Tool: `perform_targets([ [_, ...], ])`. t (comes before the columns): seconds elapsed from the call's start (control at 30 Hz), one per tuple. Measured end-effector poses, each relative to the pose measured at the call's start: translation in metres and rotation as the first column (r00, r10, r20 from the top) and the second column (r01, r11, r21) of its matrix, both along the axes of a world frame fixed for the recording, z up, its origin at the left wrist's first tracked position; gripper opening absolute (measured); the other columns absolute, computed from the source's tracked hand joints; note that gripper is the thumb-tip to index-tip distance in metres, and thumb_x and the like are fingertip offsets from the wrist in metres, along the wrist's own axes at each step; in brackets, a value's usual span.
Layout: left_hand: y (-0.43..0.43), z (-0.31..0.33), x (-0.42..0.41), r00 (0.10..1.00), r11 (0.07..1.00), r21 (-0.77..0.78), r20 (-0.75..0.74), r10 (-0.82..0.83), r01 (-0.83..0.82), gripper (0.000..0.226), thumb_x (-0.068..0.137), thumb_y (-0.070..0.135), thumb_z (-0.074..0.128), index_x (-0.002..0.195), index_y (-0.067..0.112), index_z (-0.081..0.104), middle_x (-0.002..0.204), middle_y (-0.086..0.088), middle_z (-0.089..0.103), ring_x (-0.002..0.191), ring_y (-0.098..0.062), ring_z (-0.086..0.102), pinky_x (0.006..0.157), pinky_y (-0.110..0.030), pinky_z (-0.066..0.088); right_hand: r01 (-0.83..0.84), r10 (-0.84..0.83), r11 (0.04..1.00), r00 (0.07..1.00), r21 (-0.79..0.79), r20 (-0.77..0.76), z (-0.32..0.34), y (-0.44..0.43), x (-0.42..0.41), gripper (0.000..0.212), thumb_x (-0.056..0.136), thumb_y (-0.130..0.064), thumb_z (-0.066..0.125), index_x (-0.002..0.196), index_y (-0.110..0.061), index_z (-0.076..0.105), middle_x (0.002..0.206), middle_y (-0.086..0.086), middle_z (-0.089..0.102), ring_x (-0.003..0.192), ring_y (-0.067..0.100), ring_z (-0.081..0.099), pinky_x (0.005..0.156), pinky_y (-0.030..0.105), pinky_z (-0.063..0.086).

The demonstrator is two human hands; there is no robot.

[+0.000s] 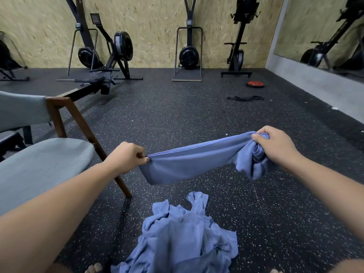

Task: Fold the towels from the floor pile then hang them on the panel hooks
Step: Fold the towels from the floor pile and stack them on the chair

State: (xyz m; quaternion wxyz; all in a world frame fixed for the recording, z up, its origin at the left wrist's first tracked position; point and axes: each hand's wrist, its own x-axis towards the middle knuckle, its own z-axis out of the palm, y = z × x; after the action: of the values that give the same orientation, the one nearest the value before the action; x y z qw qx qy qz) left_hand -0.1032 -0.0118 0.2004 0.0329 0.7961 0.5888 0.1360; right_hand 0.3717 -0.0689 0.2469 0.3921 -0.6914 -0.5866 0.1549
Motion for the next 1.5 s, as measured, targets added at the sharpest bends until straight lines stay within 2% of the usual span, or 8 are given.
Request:
perform_targets([
  [0.2,-0.001,0.009,-0.003,0.961,0.992,-0.095,0.254,0.111,-0.089,0.021,0.086,0.043,0.087,0.074,0.029,0.076,0.069,0.009,0.074,0.071,-0.010,0.069,0.071,-0.034,0.056,0.028,-0.029,0.999,0.999,-0.033,-0.015,-0.007,0.001,0.009,0.018,0.102,-0.030,0.066,0.090,-0.018,0.067,0.093,-0.003,0.071,0.083,0.010,0.061,0.065,0.029,0.041],
  [0.43,-0.001,0.009,0.000,0.687,0.976,-0.216,0.708,0.166,-0.013,0.024,0.098,0.028,0.078,0.087,0.008,0.072,0.074,0.000,0.070,0.071,-0.011,0.061,0.078,-0.039,0.057,0.019,-0.026,0.995,0.997,-0.101,-0.070,-0.018,0.003,0.012,0.016,0.099,-0.031,0.073,0.088,-0.019,0.072,0.092,0.000,0.075,0.089,0.020,0.070,0.068,0.032,0.047],
  [0.6,-0.001,0.012,0.008,0.737,0.987,-0.110,0.657,0.162,-0.119,0.023,0.095,0.033,0.081,0.084,0.015,0.072,0.074,0.005,0.073,0.066,-0.007,0.062,0.071,-0.034,0.055,0.022,-0.026,0.989,0.999,-0.147,-0.023,-0.031,-0.001,0.009,0.018,0.090,-0.038,0.085,0.082,-0.024,0.077,0.096,-0.005,0.076,0.095,0.016,0.068,0.079,0.035,0.049],
  [0.73,-0.008,0.022,0.024,0.909,0.986,0.052,0.396,0.126,-0.159,0.026,0.091,0.041,0.084,0.078,0.024,0.069,0.072,0.008,0.072,0.072,-0.010,0.068,0.069,-0.032,0.055,-0.014,0.032,0.971,0.997,-0.240,0.069,-0.030,-0.009,-0.005,0.024,0.082,-0.046,0.091,0.077,-0.025,0.079,0.078,-0.005,0.072,0.076,0.012,0.063,0.063,0.030,0.041],
  [0.93,-0.012,0.032,0.038,0.995,0.989,-0.143,0.081,0.052,-0.040,0.022,0.086,0.049,0.085,0.081,0.031,0.073,0.080,0.013,0.073,0.078,-0.009,0.070,0.071,-0.033,0.058,-0.213,0.168,0.896,0.975,-0.389,-0.145,-0.034,-0.014,-0.030,0.015,0.082,-0.030,0.094,0.082,-0.018,0.084,0.079,0.005,0.080,0.074,0.016,0.067,0.065,0.032,0.048],
  [1.13,-0.032,0.055,0.063,0.995,0.984,-0.161,0.081,-0.062,0.075,0.016,0.088,0.044,0.084,0.081,0.031,0.077,0.070,0.016,0.073,0.067,0.005,0.065,0.063,-0.018,0.048,-0.442,0.235,0.747,0.874,-0.496,-0.425,-0.027,-0.022,-0.052,0.018,0.092,0.002,0.079,0.109,-0.001,0.076,0.090,0.019,0.068,0.078,0.026,0.054,0.058,0.029,0.043],
  [1.27,-0.049,0.071,0.087,0.970,0.966,-0.208,0.217,-0.108,0.155,0.015,0.086,0.037,0.088,0.080,0.027,0.079,0.068,0.014,0.074,0.056,0.001,0.066,0.060,-0.014,0.050,-0.457,0.291,0.726,0.882,-0.514,-0.372,-0.017,-0.029,-0.063,0.024,0.094,0.003,0.076,0.117,-0.003,0.073,0.078,0.010,0.064,0.065,0.017,0.053,0.055,0.026,0.045],
  [1.5,-0.071,0.087,0.118,0.910,0.934,-0.255,0.391,-0.137,0.250,0.008,0.092,0.023,0.083,0.084,0.025,0.082,0.071,0.003,0.078,0.065,-0.014,0.075,0.072,-0.038,0.065,-0.441,0.342,0.769,0.895,-0.463,-0.284,0.012,-0.046,-0.088,0.020,0.094,-0.008,0.081,0.113,-0.016,0.077,0.067,0.003,0.062,0.056,0.016,0.054,0.058,0.030,0.049],
])
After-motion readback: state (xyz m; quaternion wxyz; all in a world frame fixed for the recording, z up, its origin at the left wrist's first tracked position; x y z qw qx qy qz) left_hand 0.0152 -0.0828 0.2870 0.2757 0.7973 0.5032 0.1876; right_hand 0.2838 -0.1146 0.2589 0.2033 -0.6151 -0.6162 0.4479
